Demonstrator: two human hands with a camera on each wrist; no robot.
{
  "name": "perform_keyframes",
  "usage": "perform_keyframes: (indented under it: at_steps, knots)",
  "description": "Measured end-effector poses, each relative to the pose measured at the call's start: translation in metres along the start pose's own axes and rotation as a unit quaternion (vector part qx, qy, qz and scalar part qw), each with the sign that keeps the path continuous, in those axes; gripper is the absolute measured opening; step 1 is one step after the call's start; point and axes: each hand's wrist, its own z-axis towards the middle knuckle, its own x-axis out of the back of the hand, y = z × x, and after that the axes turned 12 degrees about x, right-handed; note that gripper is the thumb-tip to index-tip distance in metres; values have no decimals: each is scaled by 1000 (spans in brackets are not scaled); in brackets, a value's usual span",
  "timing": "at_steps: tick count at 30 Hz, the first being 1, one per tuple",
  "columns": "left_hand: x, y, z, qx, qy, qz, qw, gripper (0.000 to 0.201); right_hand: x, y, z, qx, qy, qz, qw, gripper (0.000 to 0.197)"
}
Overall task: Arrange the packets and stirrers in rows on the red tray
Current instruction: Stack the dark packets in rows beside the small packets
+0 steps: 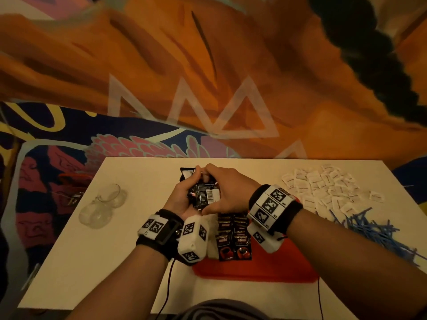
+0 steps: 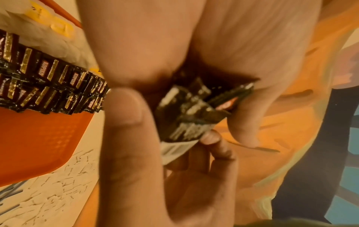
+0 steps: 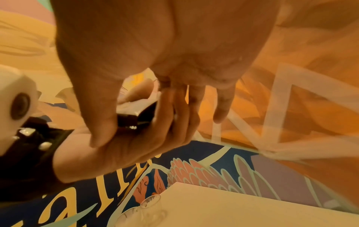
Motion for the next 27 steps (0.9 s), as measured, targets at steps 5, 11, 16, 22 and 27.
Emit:
perform_keyframes:
  at_steps: [5, 11, 16, 22, 27]
  knots:
    - [6, 6, -6, 28, -15, 34, 999, 53, -3, -9, 7, 16, -54, -51, 997, 115]
    - [20, 9, -10, 13, -35, -36, 999, 74, -9, -21, 12, 23, -2, 2, 1000, 67]
    - [18, 9, -7, 53, -25, 2, 998, 73, -17, -24, 8, 58, -23, -34, 997, 72]
    - [34, 4, -12, -10, -77, 8, 997, 46, -14, -25, 7, 39, 21, 45, 998, 62]
    - [25, 3, -12, 60, -41, 40, 997, 74, -14, -31, 7, 40, -9, 1, 999, 88]
